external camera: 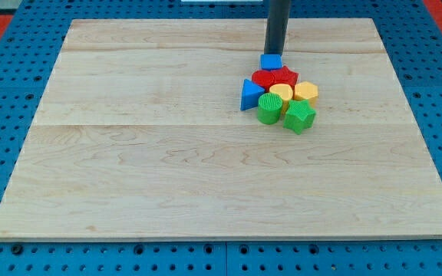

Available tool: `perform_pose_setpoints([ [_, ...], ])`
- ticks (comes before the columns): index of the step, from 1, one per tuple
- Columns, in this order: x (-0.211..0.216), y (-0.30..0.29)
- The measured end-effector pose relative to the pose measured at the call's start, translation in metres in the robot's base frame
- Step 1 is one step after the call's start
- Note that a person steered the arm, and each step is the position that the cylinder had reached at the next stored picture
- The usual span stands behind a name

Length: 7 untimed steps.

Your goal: Separate the blue cube from group of blocks

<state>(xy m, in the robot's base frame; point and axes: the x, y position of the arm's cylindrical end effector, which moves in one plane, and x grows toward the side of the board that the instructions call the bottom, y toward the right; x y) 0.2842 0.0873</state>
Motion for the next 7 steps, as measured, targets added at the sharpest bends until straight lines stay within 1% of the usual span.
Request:
perform_pose_setpoints([
  [1,-0.007,0.006],
  [2,-0.022,0.035],
  [3,-0.004,0.054],
  [5,0.004,-0.008],
  [7,0.004,-0.011],
])
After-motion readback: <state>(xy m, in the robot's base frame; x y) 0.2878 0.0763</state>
